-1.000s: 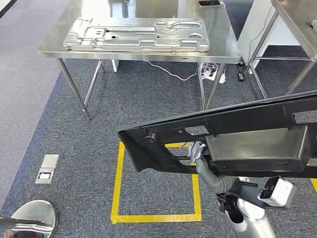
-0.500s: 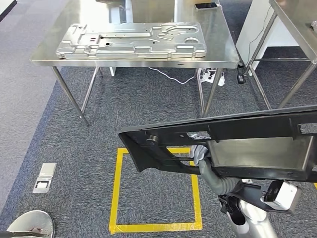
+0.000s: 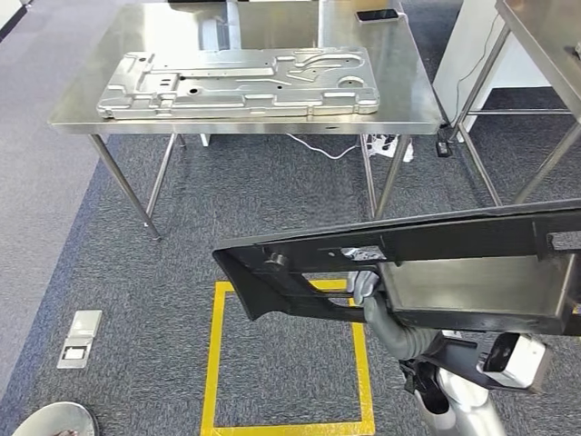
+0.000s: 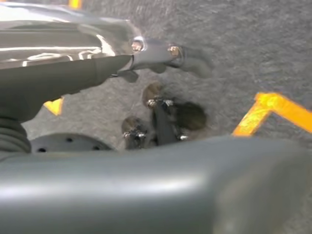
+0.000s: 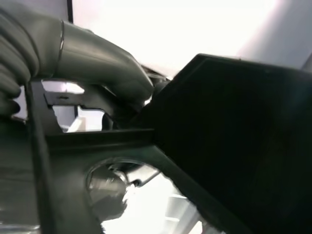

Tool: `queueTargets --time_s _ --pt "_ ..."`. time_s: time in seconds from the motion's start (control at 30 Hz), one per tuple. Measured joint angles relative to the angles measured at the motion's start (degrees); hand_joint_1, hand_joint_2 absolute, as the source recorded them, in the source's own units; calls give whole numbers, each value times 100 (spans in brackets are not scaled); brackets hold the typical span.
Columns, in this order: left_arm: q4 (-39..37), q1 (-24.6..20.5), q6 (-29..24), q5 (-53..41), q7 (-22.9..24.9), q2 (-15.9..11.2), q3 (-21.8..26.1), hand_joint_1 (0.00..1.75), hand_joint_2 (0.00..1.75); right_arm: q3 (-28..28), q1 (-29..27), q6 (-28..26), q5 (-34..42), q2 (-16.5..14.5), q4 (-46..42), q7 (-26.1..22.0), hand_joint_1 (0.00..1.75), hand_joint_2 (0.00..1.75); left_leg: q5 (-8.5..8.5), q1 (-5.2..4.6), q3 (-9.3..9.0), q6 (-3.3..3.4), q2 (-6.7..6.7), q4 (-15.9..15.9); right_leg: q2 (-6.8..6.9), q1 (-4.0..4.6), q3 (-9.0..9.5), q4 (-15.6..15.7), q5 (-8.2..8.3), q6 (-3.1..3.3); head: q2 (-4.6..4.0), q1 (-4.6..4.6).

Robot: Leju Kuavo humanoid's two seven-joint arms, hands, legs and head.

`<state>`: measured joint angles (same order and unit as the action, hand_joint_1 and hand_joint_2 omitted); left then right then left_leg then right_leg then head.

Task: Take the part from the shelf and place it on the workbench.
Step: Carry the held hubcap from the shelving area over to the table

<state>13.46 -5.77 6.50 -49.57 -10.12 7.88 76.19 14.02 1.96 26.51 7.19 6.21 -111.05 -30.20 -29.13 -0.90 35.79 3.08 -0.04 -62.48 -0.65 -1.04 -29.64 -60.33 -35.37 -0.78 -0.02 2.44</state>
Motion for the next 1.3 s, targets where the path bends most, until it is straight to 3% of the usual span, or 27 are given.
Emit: queueTargets --time_s 0.07,0.17,0.2,0.23,0.33,0.37,0.5,0.57,0.6,0.67,0.7,0.73,0.77,0.83,0.87,0.9,0.97,1.07,1.13,1.2,1.23,1.27,1.3 --pt "0 -15 1 0 -8 -5 0 0 175 -2 19 -1 3 1 -21 -3 175 175 -55 60 -206 12 4 287 20 19 -62 -181 -108 -41 0 -8" --pt "0 -4 1 0 -12 -1 0 0 175 -3 9 3 2 1 -19 -5 175 175 -140 115 -403 0 6 413 32 -8 -618 -1089 -367 -111 0 -16" --pt "0 1 1 0 -11 1 0 0 175 -3 -3 4 1 2 -17 -5 175 175 -188 127 -459 -18 6 412 35 -20 -791 -1285 -339 -140 0 -16" --pt "0 4 0 0 -11 1 0 0 175 -4 -9 4 1 2 -15 -5 175 175 -243 142 -527 -47 5 410 39 -33 -880 -1292 -195 -170 0 -16" --pt "0 6 -2 0 -11 1 0 0 175 -7 -10 5 -1 2 -8 -7 175 175 -430 187 -766 -161 1 396 66 -53 -687 -504 526 -245 0 -19" --pt "0 2 -1 0 -10 0 0 0 175 -8 -9 6 -1 2 -3 -8 175 175 -482 189 -810 -202 -2 384 71 -46 -590 -278 604 -235 1 -23" --pt "0 -26 1 0 -9 -1 -2 0 175 -15 -25 7 -1 3 2 -12 175 175 -569 183 -838 -291 3 384 38 -25 -491 -95 438 -57 0 -21" --pt "0 -36 1 0 -11 0 -2 0 175 -18 -21 8 1 2 -9 -14 175 175 -691 188 -751 -325 4 155 47 -47 -430 -75 389 18 0 -21" --pt "0 -38 1 0 -12 1 -2 0 175 -18 -18 9 1 2 -14 -14 175 175 -810 191 -594 -342 4 -141 56 -54 -395 -69 361 48 0 -19" --pt "0 -29 1 0 -13 1 -2 0 175 -18 -13 14 2 2 -18 -14 175 175 -1048 191 -82 -355 4 -955 64 -43 -342 -69 299 89 0 -16" --pt "0 -17 1 0 -13 1 -2 0 175 -18 -15 18 2 2 -18 -14 175 175 -1065 187 144 -350 4 -1246 59 -35 -308 -69 268 100 0 -16" --pt "0 -6 1 0 -13 1 -2 0 175 -18 -17 21 2 2 -18 -14 175 175 -959 178 287 -331 3 -1343 48 -23 -260 -69 231 107 0 -16" --pt "0 2 1 0 -14 1 -2 0 175 -18 -18 23 3 2 -19 -14 175 175 -728 163 325 -297 2 -1210 38 -10 -196 -69 189 111 0 -16" --pt "0 8 2 0 -13 -3 -2 0 175 -18 -16 25 3 1 -18 -14 175 175 -171 107 214 -172 -5 -603 25 10 -55 -58 93 105 0 -18" --pt "0 11 3 -1 -14 -7 -3 0 175 -18 -12 25 3 1 -16 -15 175 175 7 71 147 -107 -10 -366 18 13 -4 -49 55 90 0 -20" --pt "0 15 3 -1 -13 -10 -3 0 175 -18 -9 25 3 1 -14 -15 175 175 81 39 107 -53 -13 -237 15 7 23 -37 30 68 0 -22" --pt "0 18 1 -2 -14 -13 -4 0 175 -17 -3 27 3 0 -12 -15 175 175 64 -4 79 3 -14 -184 10 -12 44 8 10 10 0 -21" --pt "0 -5 -3 -2 -14 -16 -3 0 175 -17 20 47 7 -1 -22 -14 175 175 -45 62 -187 31 -17 233 36 -5 46 -35 -72 -72 0 -27" --pt "0 -11 -1 -2 -12 -15 -4 0 175 -16 33 56 8 -1 -17 -12 175 175 -113 94 -349 13 -16 411 46 -2 -217 -520 -252 -121 1 -42" --pt "0 -3 1 -5 -6 -10 -4 0 175 -15 21 59 7 -1 5 -9 175 175 -184 102 -447 -1 -12 433 48 -16 -650 -1165 -386 -173 1 -49" --pt "0 -1 1 -7 -3 -8 -4 0 175 -15 12 60 6 -1 16 -7 175 175 -232 108 -503 -20 -11 432 50 -25 -800 -1309 -320 -197 0 -49" --pt "0 1 0 -9 0 -8 -4 0 175 -14 8 60 5 -1 24 -6 175 175 -284 118 -572 -47 -12 431 52 -34 -847 -1239 -133 -220 0 -49" --pt "0 3 -1 -8 2 -8 -3 0 175 -14 6 60 5 -1 28 -5 175 175 -343 133 -653 -78 -14 427 56 -43 -793 -963 147 -240 0 -49"
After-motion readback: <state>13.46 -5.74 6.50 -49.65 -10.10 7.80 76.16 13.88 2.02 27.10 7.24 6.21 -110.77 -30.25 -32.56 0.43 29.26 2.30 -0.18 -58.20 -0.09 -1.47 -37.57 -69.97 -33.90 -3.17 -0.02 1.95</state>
